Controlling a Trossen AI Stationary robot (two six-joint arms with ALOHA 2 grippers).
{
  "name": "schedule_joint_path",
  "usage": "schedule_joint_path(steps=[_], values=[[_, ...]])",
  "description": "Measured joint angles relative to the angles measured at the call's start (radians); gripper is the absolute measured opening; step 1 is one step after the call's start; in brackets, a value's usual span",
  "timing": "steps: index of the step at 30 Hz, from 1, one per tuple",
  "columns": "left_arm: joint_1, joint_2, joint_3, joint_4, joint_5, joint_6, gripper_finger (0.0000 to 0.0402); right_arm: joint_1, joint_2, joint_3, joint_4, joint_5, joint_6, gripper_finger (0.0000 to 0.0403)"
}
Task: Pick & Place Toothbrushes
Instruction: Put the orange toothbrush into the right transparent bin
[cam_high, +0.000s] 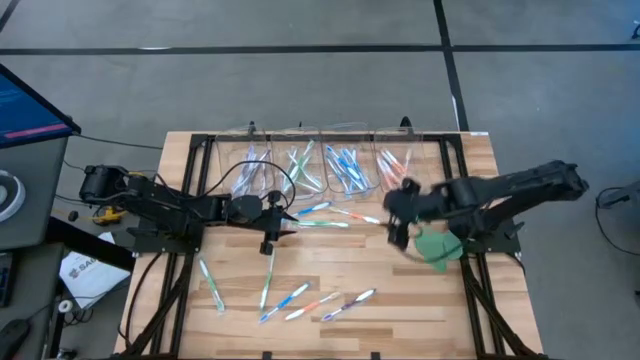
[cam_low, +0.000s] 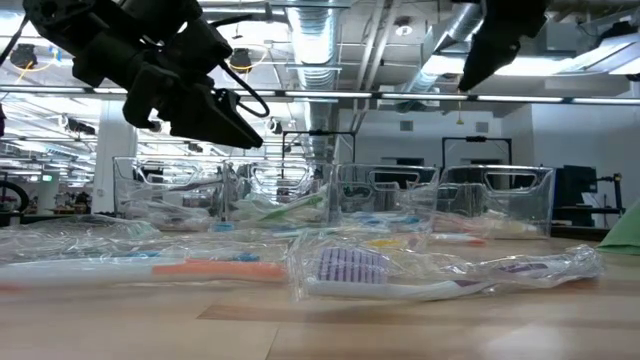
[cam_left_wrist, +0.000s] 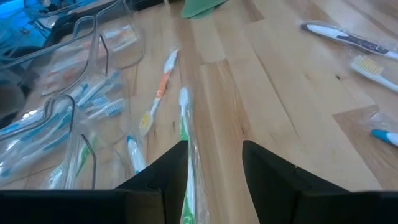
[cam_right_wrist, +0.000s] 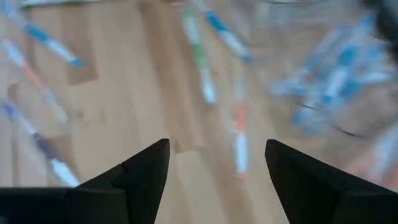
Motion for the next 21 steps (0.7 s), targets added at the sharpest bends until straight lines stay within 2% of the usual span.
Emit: schedule_joint_path(steps=[4,9,15,18,21], values=[[0.000,0.000,0.000,-0.001,0.000,0.000,0.0144,0.080,0.127,0.000,0.063,0.073,-0.037,0.0260],[0.000,0.000,0.000,-0.002,0.007,0.000,0.0144,0.061,0.302,0.000,0.059,0.168,0.011,0.0260],[0.000,0.000,0.000,-0.003,0.078,-0.006,0.0144,-0.012,0.446,-0.001,0.074,0.128,-0.018,0.0260],[0.000,0.000,0.000,-0.004,0.090,-0.019,0.0144,-0.039,0.469,0.000,0.102,0.122,-0.047,0.0260],[0.000,0.000,0.000,-0.004,0.090,-0.019,0.0144,-0.057,0.458,-0.045,0.200,0.068,-0.104,0.0260]])
